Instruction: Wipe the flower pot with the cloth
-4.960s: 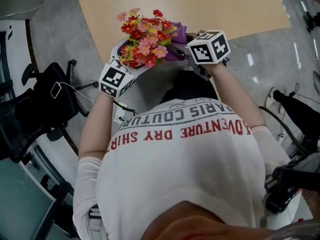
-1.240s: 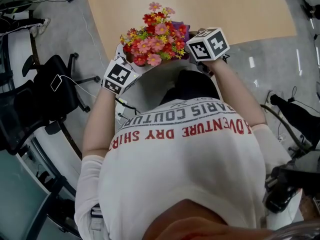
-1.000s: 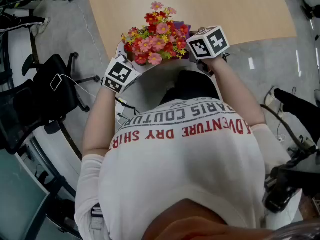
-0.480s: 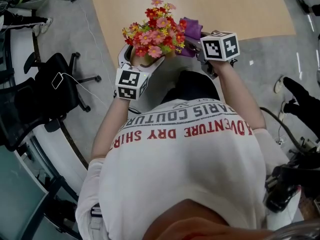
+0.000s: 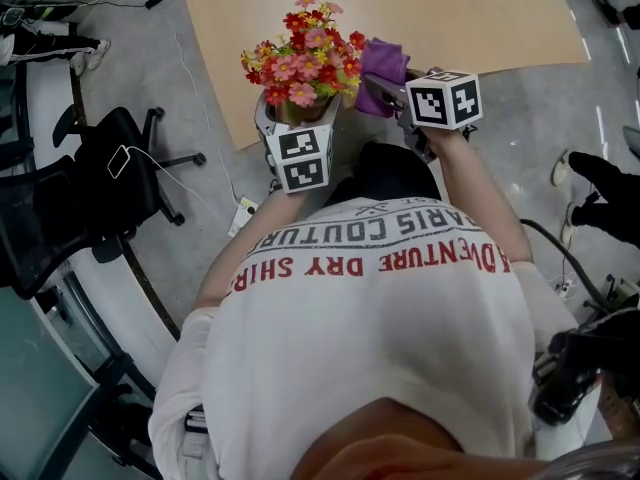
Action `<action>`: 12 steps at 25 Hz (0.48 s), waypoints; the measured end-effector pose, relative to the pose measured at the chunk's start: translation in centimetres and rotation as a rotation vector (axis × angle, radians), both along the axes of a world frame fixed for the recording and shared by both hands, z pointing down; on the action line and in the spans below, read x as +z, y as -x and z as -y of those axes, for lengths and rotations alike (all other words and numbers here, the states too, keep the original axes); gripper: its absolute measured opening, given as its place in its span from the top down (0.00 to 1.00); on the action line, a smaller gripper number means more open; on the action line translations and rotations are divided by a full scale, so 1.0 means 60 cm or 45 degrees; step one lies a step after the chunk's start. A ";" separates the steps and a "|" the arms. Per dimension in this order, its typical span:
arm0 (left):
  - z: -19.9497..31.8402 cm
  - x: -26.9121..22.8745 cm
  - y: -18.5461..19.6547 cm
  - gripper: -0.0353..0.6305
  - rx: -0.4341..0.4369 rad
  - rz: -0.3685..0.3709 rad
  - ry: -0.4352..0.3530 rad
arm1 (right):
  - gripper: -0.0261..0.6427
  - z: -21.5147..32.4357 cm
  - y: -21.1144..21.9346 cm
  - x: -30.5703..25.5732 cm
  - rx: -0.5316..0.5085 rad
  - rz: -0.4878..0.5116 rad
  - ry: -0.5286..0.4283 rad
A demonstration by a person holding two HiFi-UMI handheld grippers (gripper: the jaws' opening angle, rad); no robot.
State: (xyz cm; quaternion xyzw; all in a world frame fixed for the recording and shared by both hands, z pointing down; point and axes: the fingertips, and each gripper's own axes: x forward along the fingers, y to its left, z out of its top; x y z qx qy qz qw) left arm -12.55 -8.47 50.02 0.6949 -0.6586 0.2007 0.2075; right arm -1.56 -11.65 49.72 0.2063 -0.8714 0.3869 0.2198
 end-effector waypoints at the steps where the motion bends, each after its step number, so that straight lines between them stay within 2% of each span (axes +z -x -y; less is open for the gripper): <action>1: 0.007 0.005 -0.004 0.18 -0.021 -0.002 0.009 | 0.88 0.004 -0.003 0.002 0.000 0.005 -0.001; 6: 0.013 0.009 -0.011 0.18 -0.063 0.000 0.002 | 0.88 0.003 -0.010 0.000 0.010 0.025 -0.006; 8: 0.012 0.002 -0.002 0.26 -0.078 -0.018 -0.017 | 0.88 0.004 -0.006 -0.005 0.015 0.027 -0.010; 12: 0.005 -0.001 0.000 0.26 -0.031 -0.032 -0.020 | 0.88 0.002 -0.002 -0.012 0.014 0.034 -0.012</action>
